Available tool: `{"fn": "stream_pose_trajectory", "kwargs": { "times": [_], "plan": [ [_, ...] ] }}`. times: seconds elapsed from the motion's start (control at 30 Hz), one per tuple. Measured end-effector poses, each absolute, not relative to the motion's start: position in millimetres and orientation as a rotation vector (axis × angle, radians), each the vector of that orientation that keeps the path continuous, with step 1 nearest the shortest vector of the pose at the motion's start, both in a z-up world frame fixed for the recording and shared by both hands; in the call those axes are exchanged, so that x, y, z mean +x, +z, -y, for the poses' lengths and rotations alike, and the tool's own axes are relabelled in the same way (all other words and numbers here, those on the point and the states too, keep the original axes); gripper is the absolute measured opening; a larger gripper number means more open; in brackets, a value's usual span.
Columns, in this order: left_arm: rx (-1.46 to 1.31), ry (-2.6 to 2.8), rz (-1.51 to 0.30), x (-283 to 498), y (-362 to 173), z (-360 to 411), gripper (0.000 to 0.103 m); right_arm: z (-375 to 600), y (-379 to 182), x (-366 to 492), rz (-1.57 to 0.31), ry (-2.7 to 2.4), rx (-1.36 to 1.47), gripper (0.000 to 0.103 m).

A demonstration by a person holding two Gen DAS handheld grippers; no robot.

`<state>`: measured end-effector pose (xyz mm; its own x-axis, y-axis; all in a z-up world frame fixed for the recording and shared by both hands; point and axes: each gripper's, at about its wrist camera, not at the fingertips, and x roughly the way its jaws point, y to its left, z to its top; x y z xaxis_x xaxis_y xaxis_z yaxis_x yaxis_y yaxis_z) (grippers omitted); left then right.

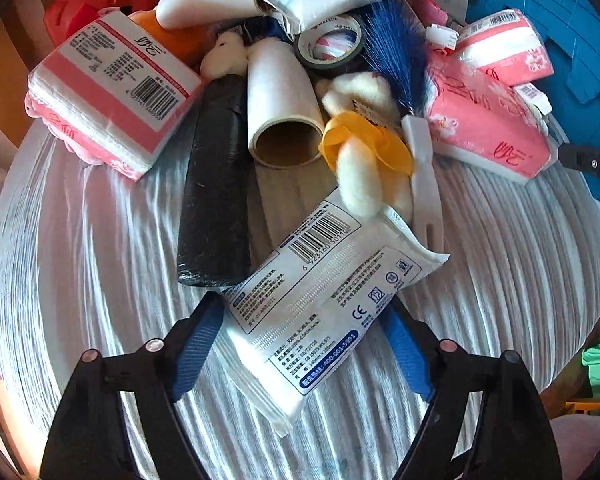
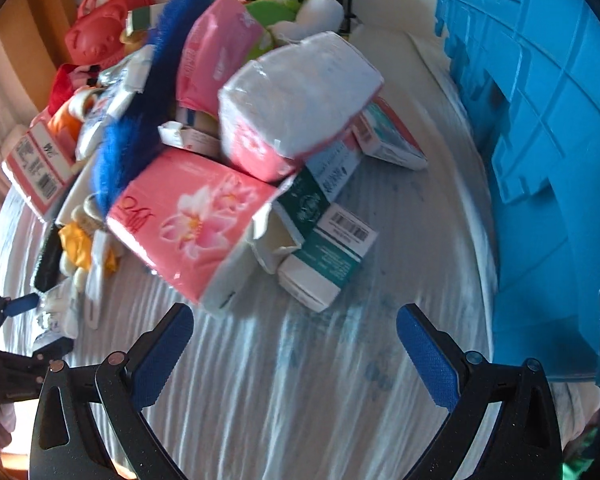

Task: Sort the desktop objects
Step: 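Grasp white wipes packet with left tool while right tool grasps white-green medicine box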

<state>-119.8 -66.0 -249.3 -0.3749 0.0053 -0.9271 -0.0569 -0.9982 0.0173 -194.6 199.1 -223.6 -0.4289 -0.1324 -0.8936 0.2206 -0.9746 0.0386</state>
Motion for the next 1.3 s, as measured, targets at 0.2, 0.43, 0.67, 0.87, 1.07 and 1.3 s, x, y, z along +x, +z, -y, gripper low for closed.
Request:
{"fn": "stream_pose_trajectory", "kwargs": {
  "times": [0.2, 0.43, 0.67, 0.87, 1.07, 1.3],
  "plan": [
    [-1.768, 2.603, 0.06, -127, -244, 69, 0.068, -212, -232, -207, -0.079, -2.53, 1.577, 0.085],
    [-1.807, 2.579, 0.207, -126, -240, 72, 0.065, -216, -238, -223, -0.025, -2.513, 1.59, 0.059],
    [-1.822, 2.596, 0.17, -119, -238, 62, 0.065, -221, -242, -235, -0.002, -2.517, 1.575, 0.049],
    [-1.78, 2.586, 0.102, -101, -219, 39, 0.065, -232, -239, -228, -0.035, -2.516, 1.598, 0.04],
    [-1.695, 2.663, 0.064, -85, -191, 29, 0.062, -232, -230, -201, -0.119, -2.48, 1.563, 0.038],
    [-1.542, 2.799, 0.05, -84, -153, 29, 0.061, -220, -190, -187, -0.121, -2.494, 1.379, 0.038]
  ]
}}
